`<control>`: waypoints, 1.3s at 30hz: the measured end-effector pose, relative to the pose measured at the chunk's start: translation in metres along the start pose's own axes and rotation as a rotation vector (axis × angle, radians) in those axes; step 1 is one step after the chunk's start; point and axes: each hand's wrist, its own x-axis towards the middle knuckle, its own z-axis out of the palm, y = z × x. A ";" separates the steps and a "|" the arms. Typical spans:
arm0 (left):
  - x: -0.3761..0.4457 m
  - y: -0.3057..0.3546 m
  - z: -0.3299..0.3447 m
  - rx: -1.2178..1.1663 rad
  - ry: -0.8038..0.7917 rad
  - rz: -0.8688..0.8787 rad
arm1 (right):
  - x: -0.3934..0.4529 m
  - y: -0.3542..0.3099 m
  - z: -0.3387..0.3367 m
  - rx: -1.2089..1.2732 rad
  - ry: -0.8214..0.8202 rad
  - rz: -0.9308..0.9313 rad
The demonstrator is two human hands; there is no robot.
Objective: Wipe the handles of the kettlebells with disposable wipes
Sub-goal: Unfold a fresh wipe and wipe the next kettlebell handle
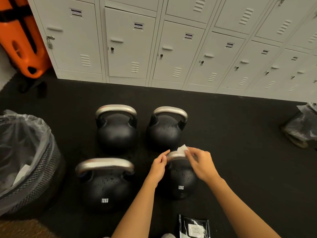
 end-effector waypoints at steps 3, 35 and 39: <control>-0.002 -0.003 -0.001 -0.055 -0.012 0.002 | 0.023 -0.019 0.010 -0.178 -0.114 0.083; 0.000 -0.007 -0.004 -0.025 -0.023 0.018 | -0.001 -0.015 0.014 -0.020 -0.096 -0.145; 0.000 -0.007 -0.004 -0.013 -0.028 0.018 | -0.019 -0.005 0.017 -0.068 -0.145 -0.243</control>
